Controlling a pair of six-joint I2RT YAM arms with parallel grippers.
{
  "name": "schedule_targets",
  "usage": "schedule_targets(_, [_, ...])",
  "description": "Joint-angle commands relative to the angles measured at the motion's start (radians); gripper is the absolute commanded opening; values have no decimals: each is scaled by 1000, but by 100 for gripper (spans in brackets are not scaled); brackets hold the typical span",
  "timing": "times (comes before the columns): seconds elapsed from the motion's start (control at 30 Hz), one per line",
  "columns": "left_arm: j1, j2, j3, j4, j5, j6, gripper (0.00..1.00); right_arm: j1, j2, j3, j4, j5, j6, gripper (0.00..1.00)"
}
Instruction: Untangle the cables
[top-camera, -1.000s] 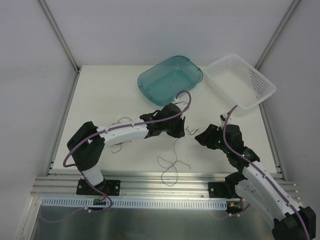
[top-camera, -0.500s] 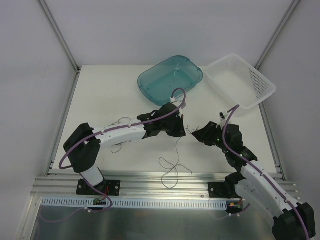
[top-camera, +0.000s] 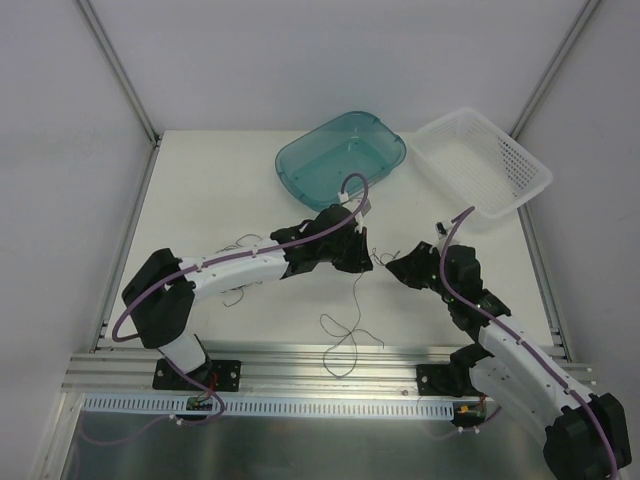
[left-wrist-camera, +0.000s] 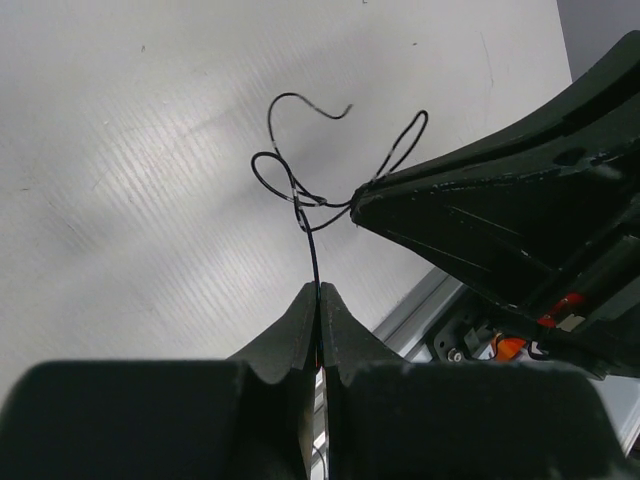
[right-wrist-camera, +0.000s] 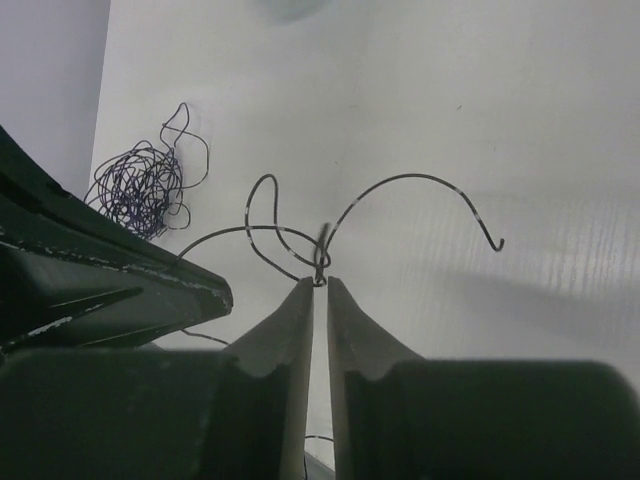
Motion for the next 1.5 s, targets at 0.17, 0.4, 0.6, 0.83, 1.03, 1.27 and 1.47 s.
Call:
schedule_targets(0.17, [15,-131,-76,39,-21,-9,0,-6,-36,52,-102,55,-152,1])
schedule_targets(0.4, [90,-215,-169,39,-29,11,0,-27,-82,114,-318,146,-257,0])
schedule_targets(0.6, [147,-265,-240,26,-46,22,0,-47,-69,219,-474,193,-330,1])
schedule_targets(0.83, [182,-308,-263,22,13,52,0,-59,-46,275,-495,102,-367,6])
schedule_targets(1.03, [178,-294,-235,20,103,22,0,-52,9,190,-211,-177,-245,44])
schedule_targets(1.27, [167,-275,-205,20,192,75,0,-26,97,204,-99,-294,-296,47])
schedule_targets(1.47, [158,-258,-183,16,304,146,0,5,187,295,-157,-415,-447,47])
